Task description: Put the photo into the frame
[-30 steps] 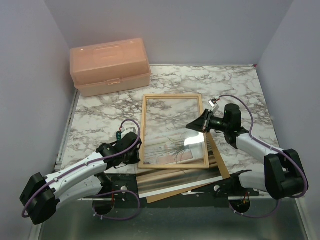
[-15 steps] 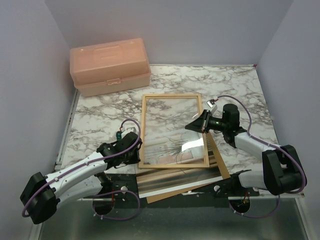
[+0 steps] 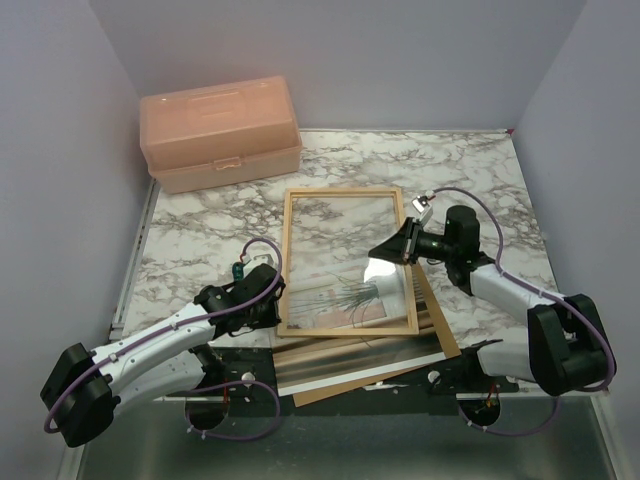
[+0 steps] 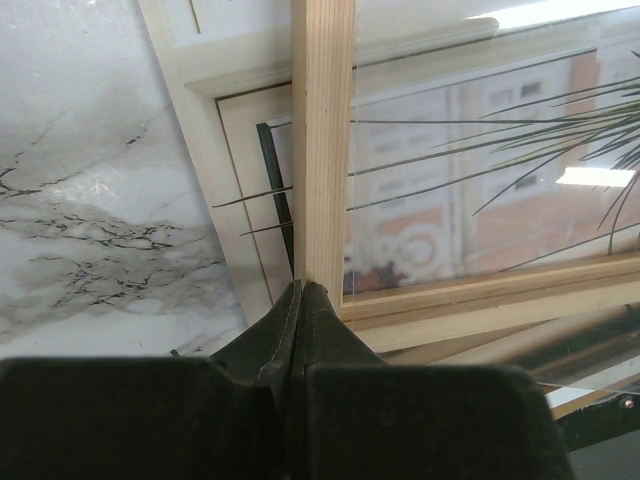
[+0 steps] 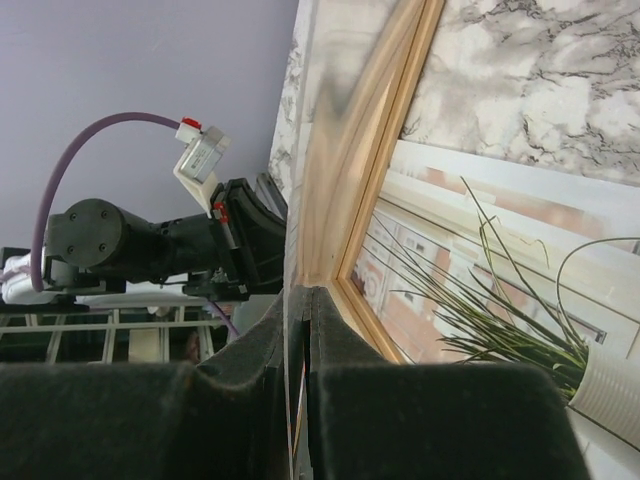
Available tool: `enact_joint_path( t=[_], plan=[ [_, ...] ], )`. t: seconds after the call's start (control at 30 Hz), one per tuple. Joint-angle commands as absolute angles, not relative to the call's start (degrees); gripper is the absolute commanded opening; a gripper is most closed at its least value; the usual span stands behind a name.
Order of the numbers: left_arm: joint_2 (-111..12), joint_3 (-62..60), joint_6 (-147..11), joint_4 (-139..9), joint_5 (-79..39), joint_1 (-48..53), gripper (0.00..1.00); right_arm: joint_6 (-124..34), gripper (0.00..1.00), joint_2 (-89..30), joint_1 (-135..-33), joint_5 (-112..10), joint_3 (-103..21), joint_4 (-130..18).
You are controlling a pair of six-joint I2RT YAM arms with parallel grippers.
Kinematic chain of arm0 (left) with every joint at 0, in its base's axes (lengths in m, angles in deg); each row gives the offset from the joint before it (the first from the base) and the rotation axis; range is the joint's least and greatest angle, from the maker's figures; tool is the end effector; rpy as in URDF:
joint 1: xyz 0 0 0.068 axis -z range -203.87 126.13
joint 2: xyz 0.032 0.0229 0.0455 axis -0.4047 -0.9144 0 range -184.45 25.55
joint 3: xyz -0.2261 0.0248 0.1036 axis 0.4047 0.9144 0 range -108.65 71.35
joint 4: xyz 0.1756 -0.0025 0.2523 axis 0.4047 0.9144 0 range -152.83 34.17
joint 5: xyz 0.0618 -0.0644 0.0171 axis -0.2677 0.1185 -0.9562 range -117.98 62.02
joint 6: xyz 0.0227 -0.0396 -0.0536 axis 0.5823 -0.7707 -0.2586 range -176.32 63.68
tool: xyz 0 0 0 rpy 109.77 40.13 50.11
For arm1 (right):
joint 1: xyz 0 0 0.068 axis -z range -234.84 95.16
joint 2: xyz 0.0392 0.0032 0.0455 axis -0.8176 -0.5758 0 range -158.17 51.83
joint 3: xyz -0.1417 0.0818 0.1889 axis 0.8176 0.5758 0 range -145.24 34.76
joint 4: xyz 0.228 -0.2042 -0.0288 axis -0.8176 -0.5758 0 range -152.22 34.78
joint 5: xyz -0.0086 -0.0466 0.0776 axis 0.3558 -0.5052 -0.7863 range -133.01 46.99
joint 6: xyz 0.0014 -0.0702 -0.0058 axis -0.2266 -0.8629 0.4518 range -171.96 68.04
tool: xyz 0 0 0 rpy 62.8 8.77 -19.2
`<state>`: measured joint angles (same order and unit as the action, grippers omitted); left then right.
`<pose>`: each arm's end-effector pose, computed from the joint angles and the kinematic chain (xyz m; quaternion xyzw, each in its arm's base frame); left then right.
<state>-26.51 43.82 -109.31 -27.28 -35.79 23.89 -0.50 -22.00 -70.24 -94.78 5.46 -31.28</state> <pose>0.1601 -0.1648 0.1222 -0.0615 0.9620 -0.1565 0.2150 0.2840 0.1253 0.1427 -0.0074 0.7802 0.5817 0.2298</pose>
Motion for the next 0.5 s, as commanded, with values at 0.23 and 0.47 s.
enact_joint_path(
  t=[0.23,0.47],
  plan=[
    [-27.61,44.09,-108.56,-24.25,-37.36,24.38,0.0,-5.92,0.09,-20.74,-70.65,-95.68,0.98,-36.7],
    [-27.74,44.08,-108.56,-24.2,-37.47,24.41,0.0,-11.32,0.08,-22.35,-70.62,-92.48,-1.25,-44.13]
  ],
)
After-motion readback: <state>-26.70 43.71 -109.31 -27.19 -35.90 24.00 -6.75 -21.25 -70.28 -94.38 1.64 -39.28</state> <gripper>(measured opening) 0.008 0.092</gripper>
